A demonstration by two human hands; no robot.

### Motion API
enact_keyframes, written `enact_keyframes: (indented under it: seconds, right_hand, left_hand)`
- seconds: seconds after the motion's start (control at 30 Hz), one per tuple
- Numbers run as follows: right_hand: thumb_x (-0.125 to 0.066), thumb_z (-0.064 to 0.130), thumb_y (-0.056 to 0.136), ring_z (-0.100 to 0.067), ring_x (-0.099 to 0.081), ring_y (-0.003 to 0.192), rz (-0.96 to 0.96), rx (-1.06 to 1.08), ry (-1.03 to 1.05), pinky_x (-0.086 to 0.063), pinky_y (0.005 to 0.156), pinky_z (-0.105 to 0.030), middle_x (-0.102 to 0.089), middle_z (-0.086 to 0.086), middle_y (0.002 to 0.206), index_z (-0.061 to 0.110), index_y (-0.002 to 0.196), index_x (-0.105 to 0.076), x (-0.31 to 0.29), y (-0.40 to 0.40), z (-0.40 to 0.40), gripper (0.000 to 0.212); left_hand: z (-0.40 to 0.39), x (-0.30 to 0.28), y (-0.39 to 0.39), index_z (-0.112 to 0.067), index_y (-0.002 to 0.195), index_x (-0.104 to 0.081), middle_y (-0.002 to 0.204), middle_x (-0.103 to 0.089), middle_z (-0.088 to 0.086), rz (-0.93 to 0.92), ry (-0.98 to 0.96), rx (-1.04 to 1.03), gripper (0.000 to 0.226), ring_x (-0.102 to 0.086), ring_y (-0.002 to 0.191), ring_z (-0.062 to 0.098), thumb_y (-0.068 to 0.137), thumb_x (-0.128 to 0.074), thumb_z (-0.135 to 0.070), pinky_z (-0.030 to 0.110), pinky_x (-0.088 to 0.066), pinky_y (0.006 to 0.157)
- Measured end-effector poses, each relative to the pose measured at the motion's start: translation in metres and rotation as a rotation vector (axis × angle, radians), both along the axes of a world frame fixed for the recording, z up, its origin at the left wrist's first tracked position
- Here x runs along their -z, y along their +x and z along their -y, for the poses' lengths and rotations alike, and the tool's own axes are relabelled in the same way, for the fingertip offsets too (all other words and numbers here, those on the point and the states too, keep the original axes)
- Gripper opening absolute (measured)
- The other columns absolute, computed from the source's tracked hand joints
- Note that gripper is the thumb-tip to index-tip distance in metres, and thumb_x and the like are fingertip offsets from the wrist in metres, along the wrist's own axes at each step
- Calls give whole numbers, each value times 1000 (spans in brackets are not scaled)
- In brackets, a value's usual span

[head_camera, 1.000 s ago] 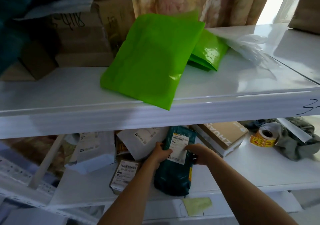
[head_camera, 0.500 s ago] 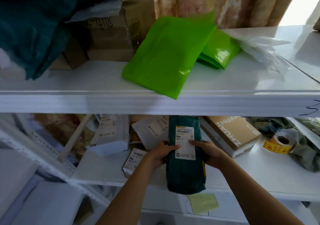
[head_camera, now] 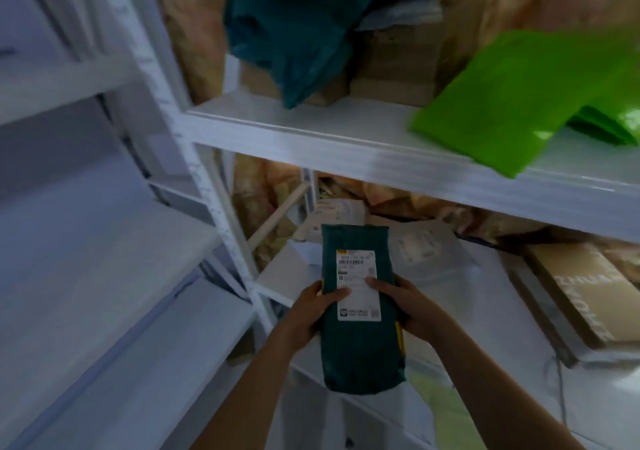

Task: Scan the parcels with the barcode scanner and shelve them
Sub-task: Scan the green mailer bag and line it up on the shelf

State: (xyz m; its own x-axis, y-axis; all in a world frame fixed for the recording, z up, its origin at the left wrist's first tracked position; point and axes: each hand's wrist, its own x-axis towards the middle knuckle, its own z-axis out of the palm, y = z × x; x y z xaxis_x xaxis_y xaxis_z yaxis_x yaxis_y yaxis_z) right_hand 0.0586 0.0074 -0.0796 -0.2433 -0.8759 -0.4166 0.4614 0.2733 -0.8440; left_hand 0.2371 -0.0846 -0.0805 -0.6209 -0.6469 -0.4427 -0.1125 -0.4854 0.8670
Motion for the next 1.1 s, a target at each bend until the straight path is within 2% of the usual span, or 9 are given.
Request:
enact_keyframes:
  seconds: [0.1, 0.23, 0.37, 0.47, 0.53, 0.7, 0.83, 0.97, 1.1]
  right_hand:
    - [-75, 16, 84, -32, -71, 103, 10, -145, 2, -58, 87, -48, -73, -11, 115, 14, 124, -62, -3, 55, 32, 41]
    - [-82, 24, 76, -35, -70, 105, -44, -344, -5, -56, 89, -52, -71, -13, 119, 12, 130, -57, -10, 153, 79, 61]
    - [-80, 21, 80, -34, -69, 106, -58, -529, -48, -54, 94, -51, -72, -13, 117, 14, 131, -58, -22, 276, 114, 55]
    - [-76, 21, 83, -30, -71, 102, -85, -618, -46, -56, 91, -44, -74, -10, 112, 13, 130, -59, -29, 376, 126, 50]
    - [-74, 24, 85, -29, -70, 105, -65, -721, -51, -55, 94, -45, -73, -9, 115, 14, 129, -60, -29, 437, 128, 48]
    - [-80, 33, 80, -27, -68, 112, -108, -977, -46, -52, 100, -46, -70, -5, 123, 19, 135, -54, -30, 562, 118, 63]
    - [-77, 29, 84, -25, -70, 108, -132, -1045, -57, -56, 91, -40, -72, -5, 120, 17, 134, -55, -28, 644, 109, 57]
    - [-76, 26, 85, -25, -71, 103, -159, -1069, -51, -57, 90, -41, -73, -6, 115, 13, 133, -57, -23, 719, 113, 53]
    - [-77, 27, 84, -25, -73, 99, -186, -1059, -47, -59, 88, -40, -74, -6, 112, 13, 130, -60, -13, 788, 121, 50]
  left_hand:
    - [6, -5, 70, -10, 127, -59, 116, -71, 10, -11, 6, -127, 51, -68, 106, 28, 80, -78, -17, 44, -53, 96]
    - [9, -21, 177, -14, 123, -61, 111, -73, 7, -24, -10, -303, 40, -70, 102, 24, 85, -73, -19, 39, -56, 91]
    - [4, -32, 301, -14, 127, -58, 114, -72, 6, -20, -47, -499, 46, -70, 103, 23, 85, -73, -23, 39, -56, 91]
    - [-10, -41, 393, -17, 122, -59, 111, -73, 5, -24, -65, -644, 40, -71, 100, 22, 85, -72, -21, 35, -58, 85]
    - [-21, -44, 450, -17, 122, -58, 110, -73, 5, -24, -76, -743, 42, -71, 99, 22, 83, -75, -22, 35, -58, 83]
    - [-55, -40, 570, -14, 121, -58, 110, -73, 6, -58, -71, -939, 47, -71, 100, 23, 80, -78, -21, 37, -58, 85]
    - [-78, -34, 642, -12, 125, -57, 113, -72, 7, -58, -57, -1049, 52, -70, 101, 24, 80, -79, -26, 39, -57, 90]
    - [-91, -25, 707, -17, 122, -59, 111, -70, 5, 66, -59, -1249, 36, -69, 97, 20, 90, -66, -32, 28, -57, 68]
    - [-103, -11, 766, -16, 120, -60, 109, -67, 8, 172, -40, -1401, 26, -65, 90, 21, 96, -54, -23, 28, -53, 65]
